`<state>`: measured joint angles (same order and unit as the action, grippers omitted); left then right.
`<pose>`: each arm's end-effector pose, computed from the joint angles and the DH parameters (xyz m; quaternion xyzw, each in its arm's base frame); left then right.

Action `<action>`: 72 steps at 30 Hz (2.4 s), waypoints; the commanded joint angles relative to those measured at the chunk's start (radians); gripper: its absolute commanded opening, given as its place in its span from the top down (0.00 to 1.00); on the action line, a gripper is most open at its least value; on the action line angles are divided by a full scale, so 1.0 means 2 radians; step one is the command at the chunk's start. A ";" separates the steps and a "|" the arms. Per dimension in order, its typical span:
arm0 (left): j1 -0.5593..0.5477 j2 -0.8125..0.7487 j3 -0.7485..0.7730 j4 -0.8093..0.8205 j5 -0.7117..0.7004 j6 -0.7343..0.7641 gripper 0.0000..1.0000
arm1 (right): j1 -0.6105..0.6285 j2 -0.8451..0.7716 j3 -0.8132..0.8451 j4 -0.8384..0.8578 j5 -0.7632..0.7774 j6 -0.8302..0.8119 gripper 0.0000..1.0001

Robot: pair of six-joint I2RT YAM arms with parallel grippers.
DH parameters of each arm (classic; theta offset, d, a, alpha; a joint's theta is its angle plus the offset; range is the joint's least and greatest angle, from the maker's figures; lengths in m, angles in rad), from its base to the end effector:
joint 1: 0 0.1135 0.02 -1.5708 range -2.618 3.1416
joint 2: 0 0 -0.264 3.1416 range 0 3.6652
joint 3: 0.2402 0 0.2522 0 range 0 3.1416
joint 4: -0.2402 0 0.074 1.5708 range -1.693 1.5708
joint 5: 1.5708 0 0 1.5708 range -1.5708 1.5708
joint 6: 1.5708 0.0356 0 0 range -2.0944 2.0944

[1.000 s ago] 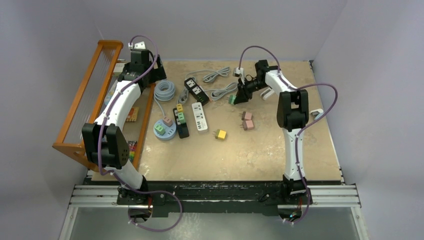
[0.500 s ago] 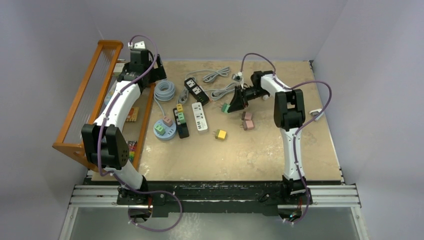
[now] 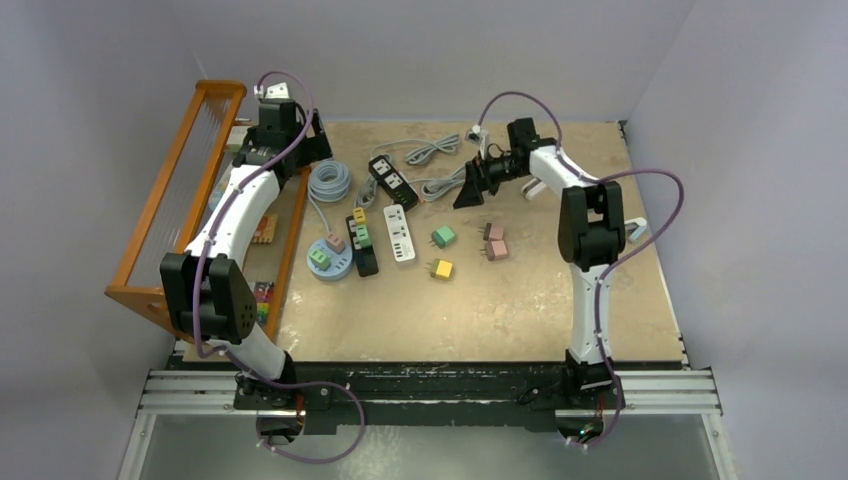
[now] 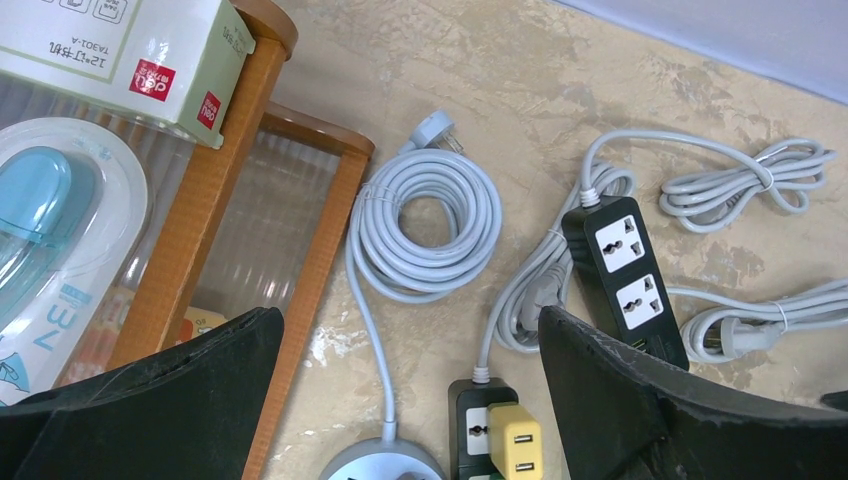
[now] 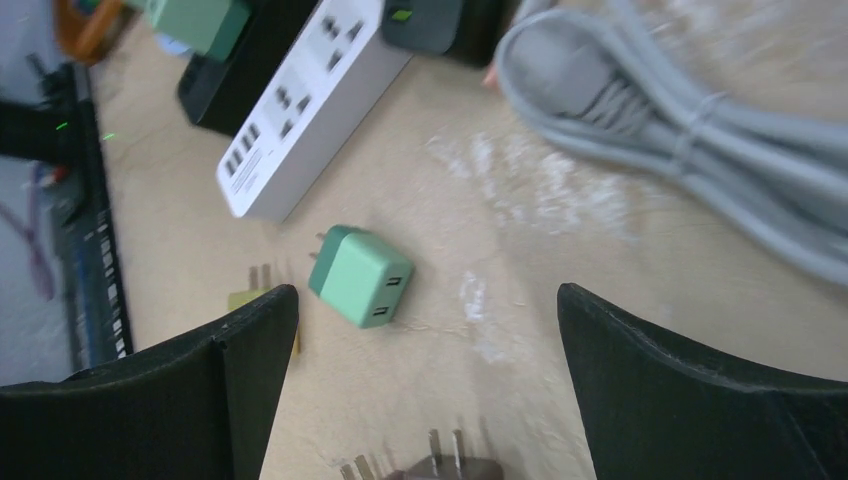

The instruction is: Pull the plug off the socket

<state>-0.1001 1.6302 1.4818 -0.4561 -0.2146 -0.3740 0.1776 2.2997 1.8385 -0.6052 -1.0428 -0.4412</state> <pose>0.3752 -0.0301 0.3383 -0.1695 0.8654 -0.0163 0.4713 0.4733 0.1162 0.1746 -0.3741 0.7620 0.4497 0.2779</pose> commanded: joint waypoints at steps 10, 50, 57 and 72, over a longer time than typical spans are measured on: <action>0.003 -0.054 -0.031 0.069 -0.009 0.002 0.00 | 0.111 -0.366 -0.347 0.593 0.473 0.178 0.00; -0.013 -0.264 -0.329 0.066 0.015 -0.139 0.05 | 0.338 -0.056 -0.068 0.324 0.486 0.309 0.38; -0.096 -0.254 -0.366 0.068 -0.039 -0.188 0.07 | 0.339 -0.046 -0.072 0.292 0.501 0.317 0.51; -0.108 -0.244 -0.424 0.145 0.027 -0.244 0.09 | 0.267 -0.101 -0.118 0.367 0.357 0.411 1.00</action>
<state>-0.2977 1.1290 0.6559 -0.2832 -0.2443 -0.7910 0.7815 2.1906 1.6360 0.0521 -0.1894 0.2836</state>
